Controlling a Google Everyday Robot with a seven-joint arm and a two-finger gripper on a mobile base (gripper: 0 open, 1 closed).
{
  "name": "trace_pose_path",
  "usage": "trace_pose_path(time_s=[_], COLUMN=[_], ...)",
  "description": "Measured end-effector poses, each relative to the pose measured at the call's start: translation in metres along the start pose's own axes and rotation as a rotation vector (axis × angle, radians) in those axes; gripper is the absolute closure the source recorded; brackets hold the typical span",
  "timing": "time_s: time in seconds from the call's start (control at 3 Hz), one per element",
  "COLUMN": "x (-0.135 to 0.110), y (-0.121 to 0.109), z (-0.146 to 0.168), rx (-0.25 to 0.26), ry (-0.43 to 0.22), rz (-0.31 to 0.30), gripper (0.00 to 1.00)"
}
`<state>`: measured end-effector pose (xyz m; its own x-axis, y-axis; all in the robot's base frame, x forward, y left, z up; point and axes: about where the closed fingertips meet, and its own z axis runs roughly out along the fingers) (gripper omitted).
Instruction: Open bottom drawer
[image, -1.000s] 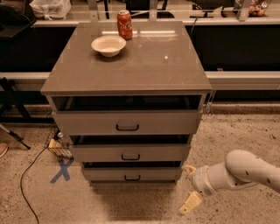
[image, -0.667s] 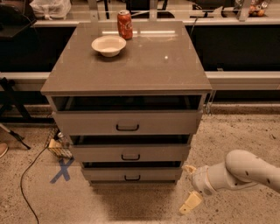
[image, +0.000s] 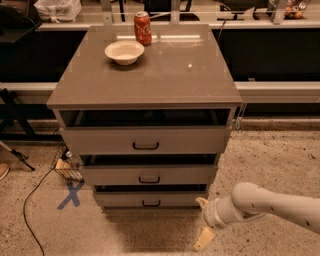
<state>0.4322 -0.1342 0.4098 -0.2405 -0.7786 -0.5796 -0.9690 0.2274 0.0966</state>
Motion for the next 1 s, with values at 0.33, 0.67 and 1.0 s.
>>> trace_pose_path(time_s=[0.33,0.67,1.0], x=[0.0073,0.0075,0.0072], y=[-0.0198,-0.0206,-0.0263], z=[0.0592,0.0601,0.0671], rx=[0.01,0.013,0.034], ry=[0.054,0.054,0.054], rz=[-0.086,-0.088,-0.111], gripper=[0.0,0.0,0.0])
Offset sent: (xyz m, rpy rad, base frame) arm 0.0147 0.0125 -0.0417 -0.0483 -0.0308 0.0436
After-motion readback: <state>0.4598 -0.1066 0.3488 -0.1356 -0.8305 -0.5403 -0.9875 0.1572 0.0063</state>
